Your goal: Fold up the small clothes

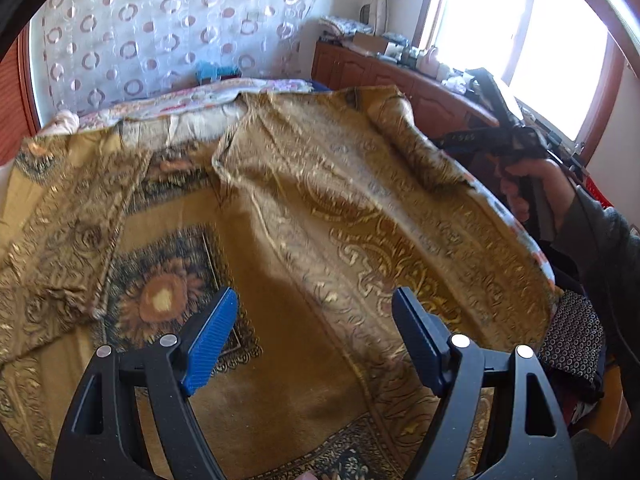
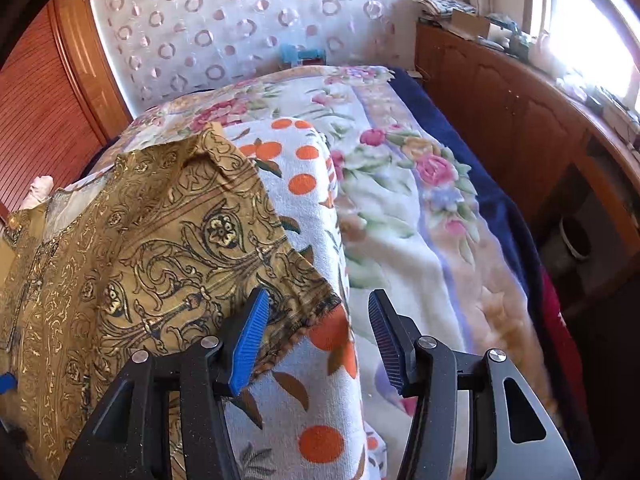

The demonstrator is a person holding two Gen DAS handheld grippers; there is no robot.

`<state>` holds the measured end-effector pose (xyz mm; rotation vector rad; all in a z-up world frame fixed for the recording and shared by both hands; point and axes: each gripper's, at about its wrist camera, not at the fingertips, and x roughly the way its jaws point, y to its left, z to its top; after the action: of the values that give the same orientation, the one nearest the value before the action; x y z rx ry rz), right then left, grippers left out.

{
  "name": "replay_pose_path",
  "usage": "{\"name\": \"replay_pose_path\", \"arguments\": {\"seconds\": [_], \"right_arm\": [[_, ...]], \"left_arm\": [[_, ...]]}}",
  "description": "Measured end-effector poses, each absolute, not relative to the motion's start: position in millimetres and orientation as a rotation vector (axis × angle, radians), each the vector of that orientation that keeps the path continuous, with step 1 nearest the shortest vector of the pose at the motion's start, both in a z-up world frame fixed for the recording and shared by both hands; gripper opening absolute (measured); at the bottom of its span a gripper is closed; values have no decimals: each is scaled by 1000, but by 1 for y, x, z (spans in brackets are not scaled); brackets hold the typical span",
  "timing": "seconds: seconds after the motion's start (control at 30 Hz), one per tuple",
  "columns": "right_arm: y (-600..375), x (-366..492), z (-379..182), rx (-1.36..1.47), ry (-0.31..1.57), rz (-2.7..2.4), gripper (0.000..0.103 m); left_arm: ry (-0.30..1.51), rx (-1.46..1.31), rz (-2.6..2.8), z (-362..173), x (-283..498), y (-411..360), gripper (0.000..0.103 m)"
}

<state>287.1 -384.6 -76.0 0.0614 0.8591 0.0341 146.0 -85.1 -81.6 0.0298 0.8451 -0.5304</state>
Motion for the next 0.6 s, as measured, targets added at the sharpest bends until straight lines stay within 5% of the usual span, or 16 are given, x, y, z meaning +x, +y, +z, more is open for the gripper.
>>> {"name": "replay_pose_path", "arguments": {"seconds": [0.1,0.6], "right_arm": [[-376,285,-70,-15,831,22,8],[-311,228,24,-64,552,272,5]], "left_arm": [[867,44,-487,-89,150,-85,80],[852,37,-485,-89,149,-82,80]]}}
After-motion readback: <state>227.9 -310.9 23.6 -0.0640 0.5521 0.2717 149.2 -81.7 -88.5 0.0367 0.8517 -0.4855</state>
